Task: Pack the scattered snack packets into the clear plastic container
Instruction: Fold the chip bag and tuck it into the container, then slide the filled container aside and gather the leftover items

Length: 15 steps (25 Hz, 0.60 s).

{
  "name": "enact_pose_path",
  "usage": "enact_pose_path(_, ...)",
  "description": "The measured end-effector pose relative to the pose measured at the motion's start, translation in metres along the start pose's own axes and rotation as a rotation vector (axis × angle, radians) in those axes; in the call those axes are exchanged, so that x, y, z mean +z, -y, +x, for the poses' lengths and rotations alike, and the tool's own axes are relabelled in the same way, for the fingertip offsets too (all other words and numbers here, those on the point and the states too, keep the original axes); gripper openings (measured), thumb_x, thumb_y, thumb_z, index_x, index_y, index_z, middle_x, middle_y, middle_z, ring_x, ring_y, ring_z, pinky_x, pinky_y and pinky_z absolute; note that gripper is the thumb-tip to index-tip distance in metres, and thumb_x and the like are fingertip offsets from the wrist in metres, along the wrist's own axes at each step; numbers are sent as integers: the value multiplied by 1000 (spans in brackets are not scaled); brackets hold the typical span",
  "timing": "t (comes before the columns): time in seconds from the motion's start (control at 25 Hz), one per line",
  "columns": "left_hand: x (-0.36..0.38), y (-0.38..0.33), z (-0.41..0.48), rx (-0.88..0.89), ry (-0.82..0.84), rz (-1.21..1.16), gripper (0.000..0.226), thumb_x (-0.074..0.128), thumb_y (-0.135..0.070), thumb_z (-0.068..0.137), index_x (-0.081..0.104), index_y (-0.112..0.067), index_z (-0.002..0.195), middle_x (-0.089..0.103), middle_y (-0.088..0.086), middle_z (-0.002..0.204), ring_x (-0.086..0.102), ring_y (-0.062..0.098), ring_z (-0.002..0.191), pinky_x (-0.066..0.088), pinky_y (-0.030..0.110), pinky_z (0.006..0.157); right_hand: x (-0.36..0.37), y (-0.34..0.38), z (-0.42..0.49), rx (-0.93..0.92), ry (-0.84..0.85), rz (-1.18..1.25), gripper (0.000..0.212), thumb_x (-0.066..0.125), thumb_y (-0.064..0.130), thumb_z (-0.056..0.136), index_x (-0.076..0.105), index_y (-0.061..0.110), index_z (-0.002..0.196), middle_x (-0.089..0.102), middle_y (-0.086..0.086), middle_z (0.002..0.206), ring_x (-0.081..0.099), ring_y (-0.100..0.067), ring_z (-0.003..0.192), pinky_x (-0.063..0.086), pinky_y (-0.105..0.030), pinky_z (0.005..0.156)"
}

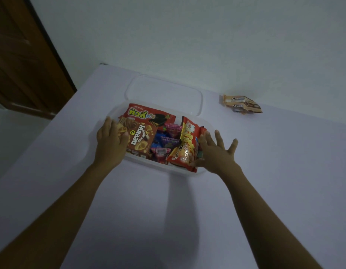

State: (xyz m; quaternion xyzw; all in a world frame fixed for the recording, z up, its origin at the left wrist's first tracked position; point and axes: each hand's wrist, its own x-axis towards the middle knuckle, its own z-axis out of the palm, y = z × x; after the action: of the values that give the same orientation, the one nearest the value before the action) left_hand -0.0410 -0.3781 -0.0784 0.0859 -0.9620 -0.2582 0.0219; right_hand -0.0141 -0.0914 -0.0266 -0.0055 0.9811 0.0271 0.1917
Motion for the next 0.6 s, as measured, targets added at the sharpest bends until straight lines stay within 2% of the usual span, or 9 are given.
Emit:
enact_pose_path(0.12, 0, 1, 0, 2, -1, -11, 57, 36, -33, 97, 22, -6, 144, 13, 14, 157, 13, 32, 143, 17, 44, 115, -15, 6, 2, -59, -69, 110, 87, 52, 53, 87, -1, 23, 150, -10, 0, 160, -15, -24, 146, -8, -65, 108)
enact_pose_path(0.2, -1, 1, 0, 5, 4, -13, 57, 36, -34, 97, 22, -6, 144, 12, 13, 157, 13, 32, 143, 18, 44, 115, -24, 14, 8, -149, -72, 137, 90, 56, 51, 84, 0, 25, 150, -10, 3, 160, -11, -22, 147, -4, -63, 112)
enact_pose_path(0.4, -2, 0, 0, -6, 14, -33, 57, 36, -34, 97, 21, -7, 145, 11, 13, 157, 11, 32, 143, 18, 45, 115, -15, 31, 27, -198, 92, 148, 102, 68, 36, 80, -4, 20, 150, -12, 0, 159, 3, -33, 147, 22, -60, 113)
enact_pose_path(0.6, -4, 0, 0, -8, 23, -33, 58, 38, -35, 96, 21, -8, 145, 12, 13, 157, 12, 32, 143, 20, 45, 115, -14, 36, 32, -203, 145, 154, 101, 66, 32, 83, -9, 15, 149, -15, -3, 159, 15, -39, 144, 30, -54, 112)
